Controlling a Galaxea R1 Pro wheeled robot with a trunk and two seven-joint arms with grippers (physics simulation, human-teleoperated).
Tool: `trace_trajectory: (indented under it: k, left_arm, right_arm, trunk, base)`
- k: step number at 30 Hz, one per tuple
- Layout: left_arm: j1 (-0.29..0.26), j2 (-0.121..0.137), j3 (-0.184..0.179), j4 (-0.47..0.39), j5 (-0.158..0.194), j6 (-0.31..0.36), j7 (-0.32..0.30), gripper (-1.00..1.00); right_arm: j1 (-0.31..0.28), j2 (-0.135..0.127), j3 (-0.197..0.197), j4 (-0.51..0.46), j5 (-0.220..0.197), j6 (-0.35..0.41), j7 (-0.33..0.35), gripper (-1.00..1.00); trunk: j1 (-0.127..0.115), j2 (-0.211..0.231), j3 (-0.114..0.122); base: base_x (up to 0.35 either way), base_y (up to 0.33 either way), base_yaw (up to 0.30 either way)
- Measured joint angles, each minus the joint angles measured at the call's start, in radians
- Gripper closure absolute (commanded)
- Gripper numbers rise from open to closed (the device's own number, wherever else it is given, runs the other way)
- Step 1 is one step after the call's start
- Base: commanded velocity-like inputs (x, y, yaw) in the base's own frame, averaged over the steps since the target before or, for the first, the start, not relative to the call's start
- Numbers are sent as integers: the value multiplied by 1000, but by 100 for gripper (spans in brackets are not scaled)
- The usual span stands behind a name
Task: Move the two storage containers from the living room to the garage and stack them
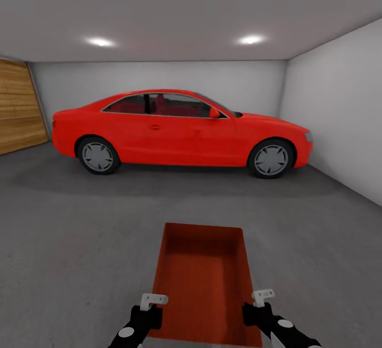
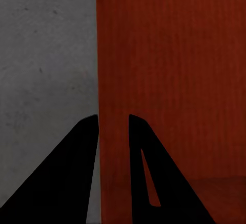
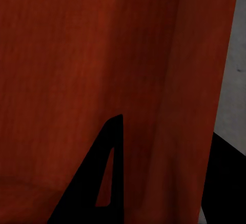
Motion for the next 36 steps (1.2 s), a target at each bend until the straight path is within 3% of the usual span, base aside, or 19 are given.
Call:
trace_trajectory:
  k: [36]
  left_arm:
    - [0, 0, 0, 0, 0, 0, 0, 100]
  right_arm:
    - [0, 0, 0, 0, 0, 0, 0, 100]
  trunk:
    - [0, 0, -57]
  base:
    - [340, 0, 0]
